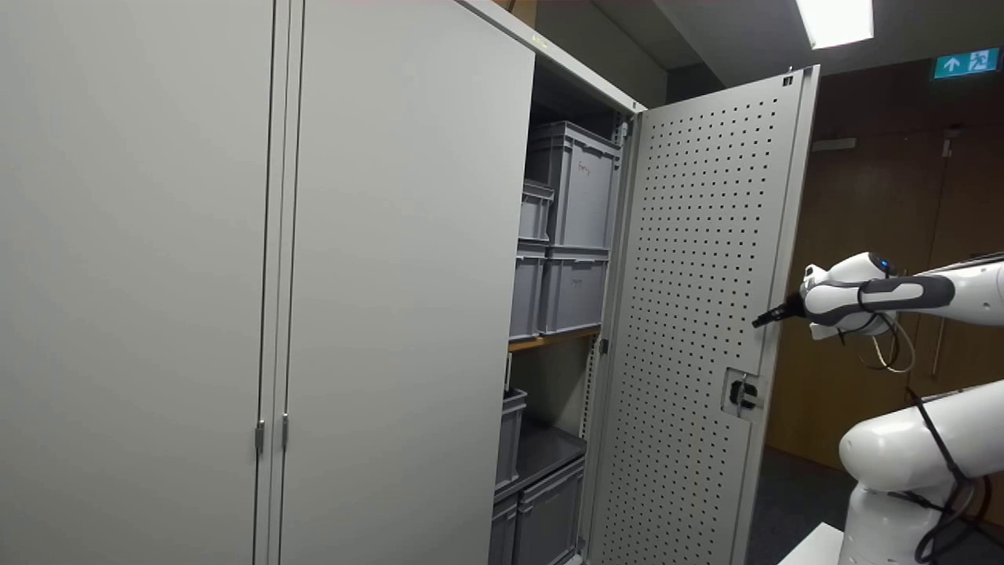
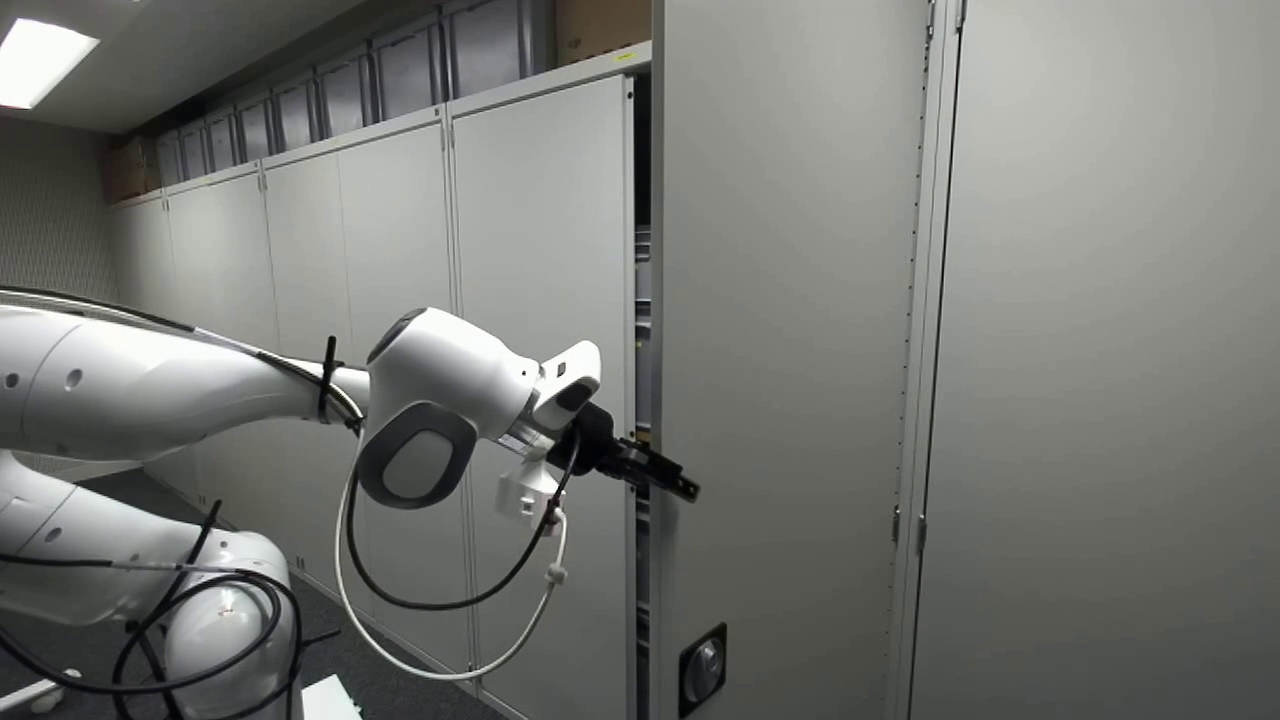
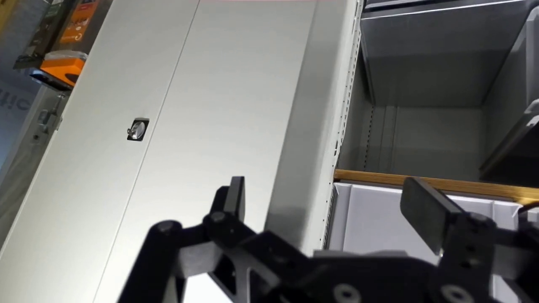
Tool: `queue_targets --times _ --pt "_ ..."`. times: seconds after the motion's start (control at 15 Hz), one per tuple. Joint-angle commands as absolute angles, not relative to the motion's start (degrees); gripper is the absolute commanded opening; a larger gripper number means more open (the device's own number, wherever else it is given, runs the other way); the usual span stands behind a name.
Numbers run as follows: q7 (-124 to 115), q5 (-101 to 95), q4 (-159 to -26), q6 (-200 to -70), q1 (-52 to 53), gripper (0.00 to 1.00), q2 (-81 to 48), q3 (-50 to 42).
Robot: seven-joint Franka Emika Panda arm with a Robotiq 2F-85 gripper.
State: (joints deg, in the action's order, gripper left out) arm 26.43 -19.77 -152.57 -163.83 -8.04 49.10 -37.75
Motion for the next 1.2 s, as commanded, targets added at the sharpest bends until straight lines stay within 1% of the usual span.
queue_targets --times 0.0,1.13 --pt "30.1 -17.16 -153.51 -166.38 -6.32 1.0 50.71 -38.65" --pt "30.75 -15.91 -156.6 -165.35 -0.76 1.0 57.66 -37.81"
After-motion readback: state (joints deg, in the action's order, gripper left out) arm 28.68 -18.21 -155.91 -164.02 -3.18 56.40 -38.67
